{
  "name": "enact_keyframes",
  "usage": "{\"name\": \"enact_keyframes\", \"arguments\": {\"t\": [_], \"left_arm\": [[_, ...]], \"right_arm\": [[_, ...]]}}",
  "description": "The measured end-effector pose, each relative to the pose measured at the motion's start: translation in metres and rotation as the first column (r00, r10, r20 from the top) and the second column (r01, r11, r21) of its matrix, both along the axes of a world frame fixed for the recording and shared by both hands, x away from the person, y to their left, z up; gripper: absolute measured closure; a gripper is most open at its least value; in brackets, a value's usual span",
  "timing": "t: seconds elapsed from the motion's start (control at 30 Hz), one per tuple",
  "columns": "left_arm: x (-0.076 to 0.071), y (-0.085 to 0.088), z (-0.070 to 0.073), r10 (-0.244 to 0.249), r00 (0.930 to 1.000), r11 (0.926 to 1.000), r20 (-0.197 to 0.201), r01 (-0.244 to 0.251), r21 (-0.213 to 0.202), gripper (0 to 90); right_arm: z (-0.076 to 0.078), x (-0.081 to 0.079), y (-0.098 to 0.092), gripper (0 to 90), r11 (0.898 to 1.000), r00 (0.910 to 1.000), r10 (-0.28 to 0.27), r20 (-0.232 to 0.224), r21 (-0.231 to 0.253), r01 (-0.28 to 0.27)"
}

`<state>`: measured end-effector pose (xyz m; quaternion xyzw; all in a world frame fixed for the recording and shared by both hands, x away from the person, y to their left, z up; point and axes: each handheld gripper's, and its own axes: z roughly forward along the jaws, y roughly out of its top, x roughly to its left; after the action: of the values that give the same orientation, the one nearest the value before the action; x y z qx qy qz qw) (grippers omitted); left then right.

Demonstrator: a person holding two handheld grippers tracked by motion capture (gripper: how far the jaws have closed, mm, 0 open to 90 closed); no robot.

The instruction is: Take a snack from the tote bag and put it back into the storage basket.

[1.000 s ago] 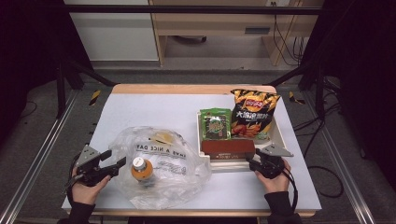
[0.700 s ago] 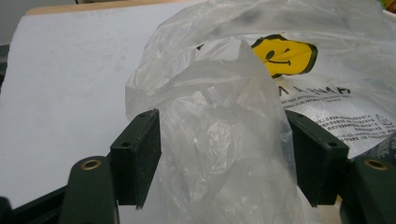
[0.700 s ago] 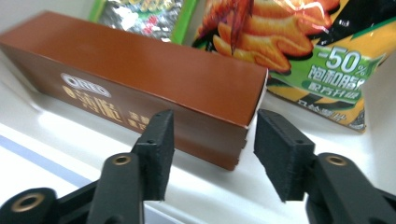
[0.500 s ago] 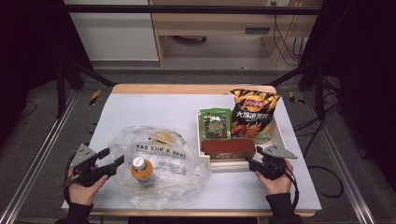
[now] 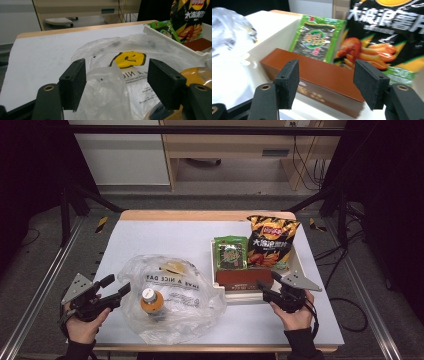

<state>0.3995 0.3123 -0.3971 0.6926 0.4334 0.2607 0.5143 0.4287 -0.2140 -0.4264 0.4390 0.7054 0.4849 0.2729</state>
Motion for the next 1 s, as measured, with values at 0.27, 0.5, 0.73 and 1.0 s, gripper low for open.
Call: {"name": "enact_keyframes", "arguments": {"t": [0.27,0.5,0.73,1.0], "left_arm": [[-0.009,-0.008,0.011,-0.036,0.9989,0.9993,0.029,0.036,-0.006,30.8],[-0.017,-0.018,0.018,-0.072,0.9964,0.9971,0.044,0.073,-0.021,30.4],[-0.025,-0.026,0.025,-0.106,0.9924,0.9940,0.063,0.107,-0.022,29.1],[-0.033,-0.035,0.031,-0.134,0.9887,0.9906,0.068,0.135,-0.019,26.7]], "right_arm": [[0.005,-0.003,0.015,38.3,0.999,0.9985,0.054,-0.007,0.003,-0.054],[0.005,-0.005,0.019,35.7,0.998,0.9976,0.068,-0.017,0.005,-0.068],[0.004,-0.004,0.019,35.7,0.997,0.9967,0.077,-0.025,0.011,-0.077],[0.004,-0.005,0.019,35.6,0.996,0.9962,0.083,-0.025,0.010,-0.083]]}}
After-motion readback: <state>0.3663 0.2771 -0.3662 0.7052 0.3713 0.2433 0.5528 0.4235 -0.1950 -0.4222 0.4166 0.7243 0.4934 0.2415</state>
